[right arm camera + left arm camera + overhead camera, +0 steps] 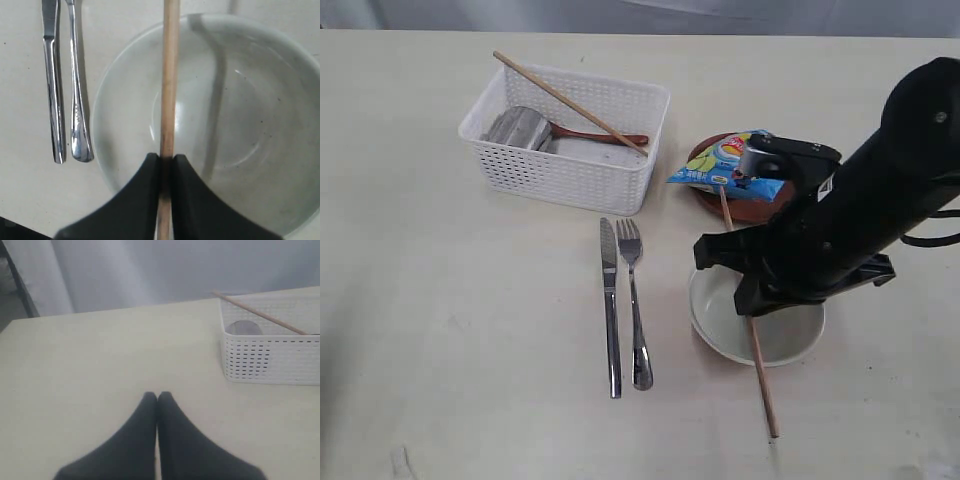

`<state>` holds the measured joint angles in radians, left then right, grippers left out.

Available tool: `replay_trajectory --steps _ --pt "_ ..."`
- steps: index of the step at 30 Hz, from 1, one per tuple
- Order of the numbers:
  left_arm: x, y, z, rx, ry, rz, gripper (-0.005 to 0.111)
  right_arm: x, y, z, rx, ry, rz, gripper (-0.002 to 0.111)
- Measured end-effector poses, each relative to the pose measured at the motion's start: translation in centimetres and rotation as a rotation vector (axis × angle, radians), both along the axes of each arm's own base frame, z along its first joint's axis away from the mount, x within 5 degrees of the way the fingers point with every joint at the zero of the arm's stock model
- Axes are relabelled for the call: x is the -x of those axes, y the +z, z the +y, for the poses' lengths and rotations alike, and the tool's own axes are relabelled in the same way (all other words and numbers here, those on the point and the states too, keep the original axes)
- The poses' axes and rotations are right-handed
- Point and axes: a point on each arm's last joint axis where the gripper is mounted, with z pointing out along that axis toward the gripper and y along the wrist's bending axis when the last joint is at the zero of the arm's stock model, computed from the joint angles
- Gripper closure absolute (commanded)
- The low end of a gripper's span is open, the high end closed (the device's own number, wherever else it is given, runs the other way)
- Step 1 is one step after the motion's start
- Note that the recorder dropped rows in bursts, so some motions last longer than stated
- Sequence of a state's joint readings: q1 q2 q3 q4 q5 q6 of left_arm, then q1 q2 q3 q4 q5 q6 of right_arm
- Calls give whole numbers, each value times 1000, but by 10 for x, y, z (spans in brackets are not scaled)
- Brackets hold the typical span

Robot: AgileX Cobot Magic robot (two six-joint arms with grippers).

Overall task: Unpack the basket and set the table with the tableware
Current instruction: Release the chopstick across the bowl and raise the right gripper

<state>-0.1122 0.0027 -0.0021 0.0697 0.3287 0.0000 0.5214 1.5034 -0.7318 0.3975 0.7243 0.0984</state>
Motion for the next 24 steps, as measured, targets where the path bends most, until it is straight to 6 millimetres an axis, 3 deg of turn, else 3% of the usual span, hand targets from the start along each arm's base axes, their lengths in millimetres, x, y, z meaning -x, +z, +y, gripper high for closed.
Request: replay_trajectory --steps 12,17,19,21,24 --pt "0 0 0 0 0 0 107 -4 1 1 -11 -7 -42 108" --pt "0 0 0 0 0 0 107 -7 -11 3 6 -13 -7 107" --pt "0 0 0 0 0 0 107 -7 -11 3 6 -13 -7 90" --pt "0 0 0 0 0 0 107 -7 -12 3 7 -14 -8 63" --pt "0 0 0 0 0 0 107 -7 -13 3 8 -15 -7 62"
